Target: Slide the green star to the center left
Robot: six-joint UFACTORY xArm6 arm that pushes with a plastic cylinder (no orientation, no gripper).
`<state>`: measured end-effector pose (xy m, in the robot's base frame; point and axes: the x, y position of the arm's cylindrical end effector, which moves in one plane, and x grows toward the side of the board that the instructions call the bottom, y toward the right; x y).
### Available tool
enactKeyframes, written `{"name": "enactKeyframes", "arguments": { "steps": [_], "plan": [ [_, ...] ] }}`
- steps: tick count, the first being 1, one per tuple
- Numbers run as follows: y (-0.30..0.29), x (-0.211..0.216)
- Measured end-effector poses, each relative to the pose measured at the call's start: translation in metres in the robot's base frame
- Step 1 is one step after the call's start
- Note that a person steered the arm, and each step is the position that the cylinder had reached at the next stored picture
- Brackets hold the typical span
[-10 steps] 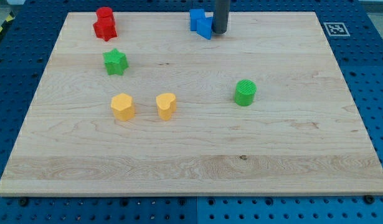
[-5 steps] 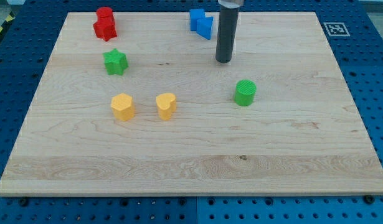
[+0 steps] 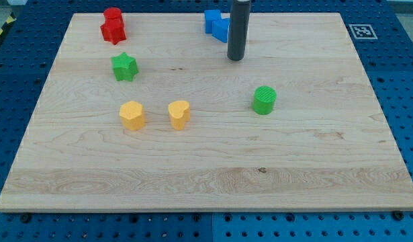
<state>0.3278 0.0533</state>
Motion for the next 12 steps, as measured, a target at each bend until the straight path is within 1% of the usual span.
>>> {"name": "enactKeyframes", "arguments": {
  "steps": [1,3,4,6,7,8,9,11,12],
  "plan": [
    [0.000,0.000],
    [-0.027,0.010],
    [-0.058,0.011],
    [-0.145,0.021],
    [-0.146,0.021],
    [-0.164,0.021],
    [-0.202,0.022],
    [-0.215,0.022],
    [-0.243,0.025]
  ]
}}
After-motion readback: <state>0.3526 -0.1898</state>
